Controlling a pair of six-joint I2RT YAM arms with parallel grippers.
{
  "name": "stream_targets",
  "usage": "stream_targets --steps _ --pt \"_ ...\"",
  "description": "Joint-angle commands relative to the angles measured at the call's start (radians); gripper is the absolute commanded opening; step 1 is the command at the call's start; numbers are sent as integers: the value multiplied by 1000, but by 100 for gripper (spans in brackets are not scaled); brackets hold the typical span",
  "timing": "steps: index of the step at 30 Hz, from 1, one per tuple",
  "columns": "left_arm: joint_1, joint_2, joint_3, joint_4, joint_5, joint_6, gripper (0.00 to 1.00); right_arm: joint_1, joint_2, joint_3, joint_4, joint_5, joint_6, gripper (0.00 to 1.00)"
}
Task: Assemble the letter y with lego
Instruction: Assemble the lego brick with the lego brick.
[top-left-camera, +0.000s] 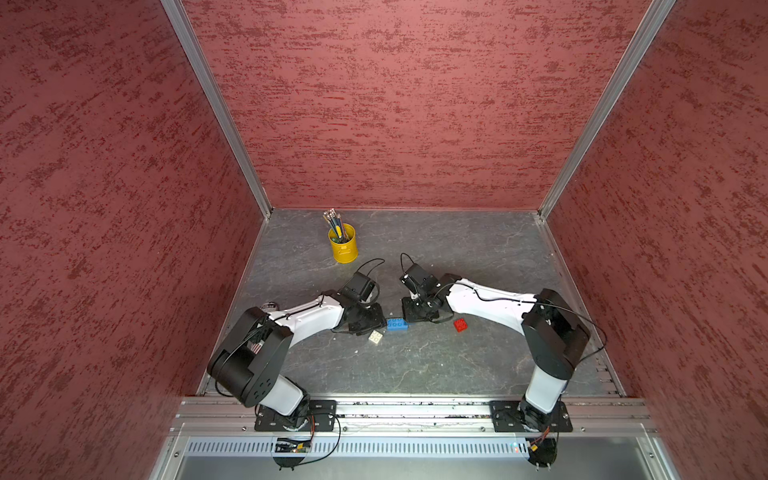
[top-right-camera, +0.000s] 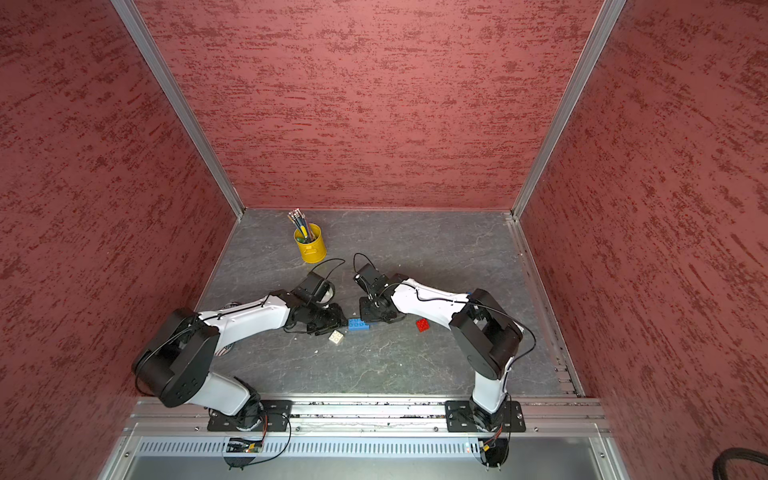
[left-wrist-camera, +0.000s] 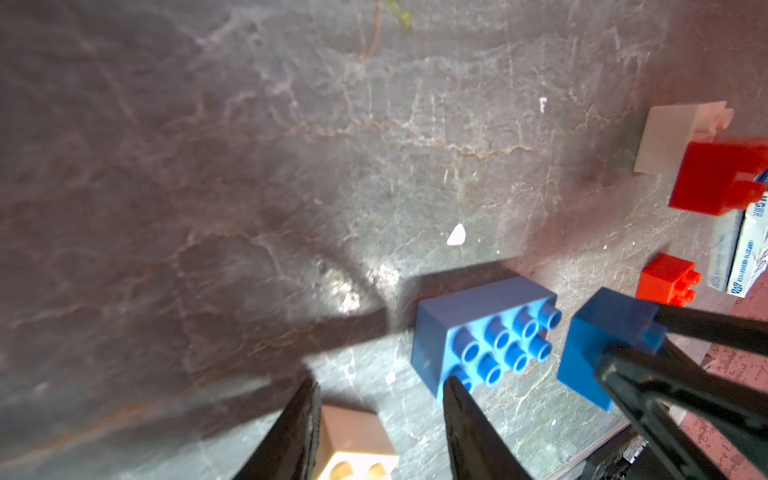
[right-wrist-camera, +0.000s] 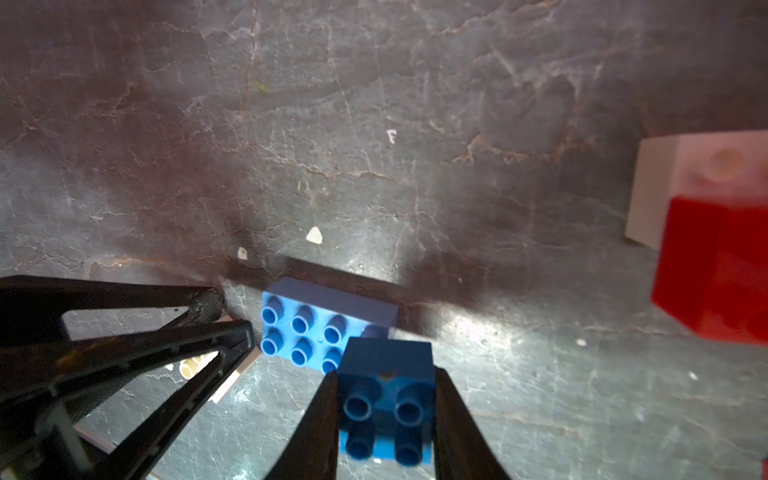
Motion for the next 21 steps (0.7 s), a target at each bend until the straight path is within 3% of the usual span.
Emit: stream_targets --steps 1,21 --pt "28 -39 -27 -10 14 11 51 -1 -20 -4 22 -14 27 21" --pt "100 -73 -80 -1 26 34 52 26 53 10 0 -3 62 19"
